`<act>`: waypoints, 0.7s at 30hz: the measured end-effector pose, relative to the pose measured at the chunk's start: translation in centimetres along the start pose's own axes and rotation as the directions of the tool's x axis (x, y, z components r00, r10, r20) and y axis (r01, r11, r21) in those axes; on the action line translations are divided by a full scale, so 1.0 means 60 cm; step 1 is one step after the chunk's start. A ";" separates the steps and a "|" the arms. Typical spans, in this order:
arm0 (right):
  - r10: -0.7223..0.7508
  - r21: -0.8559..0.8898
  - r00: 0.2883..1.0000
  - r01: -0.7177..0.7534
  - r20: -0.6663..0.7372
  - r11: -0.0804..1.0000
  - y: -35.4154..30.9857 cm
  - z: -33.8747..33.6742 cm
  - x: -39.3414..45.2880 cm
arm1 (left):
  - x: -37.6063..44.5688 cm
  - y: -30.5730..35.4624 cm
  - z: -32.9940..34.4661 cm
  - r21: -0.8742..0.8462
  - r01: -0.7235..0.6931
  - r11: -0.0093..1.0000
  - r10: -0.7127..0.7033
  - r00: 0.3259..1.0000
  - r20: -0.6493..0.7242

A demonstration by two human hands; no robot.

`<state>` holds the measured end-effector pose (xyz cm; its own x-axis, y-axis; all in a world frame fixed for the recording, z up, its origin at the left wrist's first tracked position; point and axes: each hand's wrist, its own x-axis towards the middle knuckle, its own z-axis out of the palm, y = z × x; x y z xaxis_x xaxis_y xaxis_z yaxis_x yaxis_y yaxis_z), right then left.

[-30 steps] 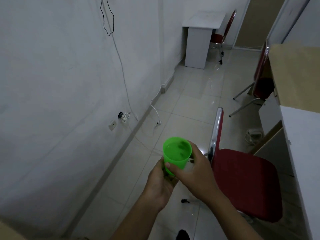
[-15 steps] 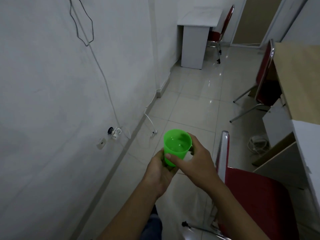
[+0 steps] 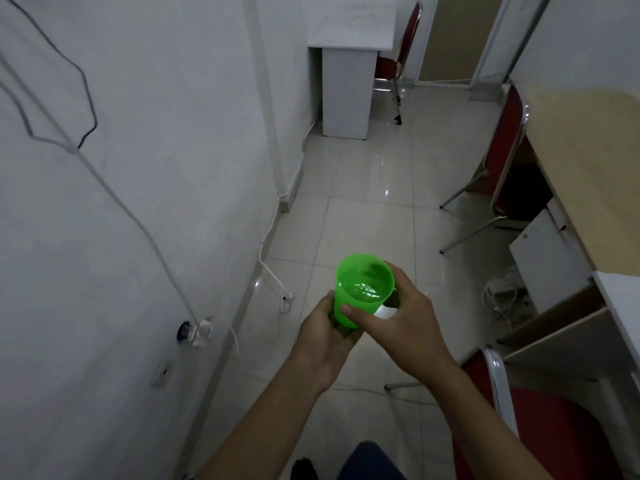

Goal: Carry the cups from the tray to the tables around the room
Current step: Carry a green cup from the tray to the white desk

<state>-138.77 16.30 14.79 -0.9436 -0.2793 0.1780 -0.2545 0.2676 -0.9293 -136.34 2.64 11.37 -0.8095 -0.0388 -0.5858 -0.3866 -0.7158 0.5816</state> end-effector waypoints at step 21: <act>-0.080 0.009 0.996 0.079 0.045 0.997 0.158 -0.159 0.652 | 0.521 0.270 0.307 0.197 -0.211 0.957 0.208 0.977 0.034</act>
<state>-180.08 16.69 16.02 -0.9097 -0.3413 0.2367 -0.3267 0.2361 -0.9152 -176.08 2.66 12.86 -0.8868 -0.1631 -0.4323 -0.2865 -0.5399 0.7915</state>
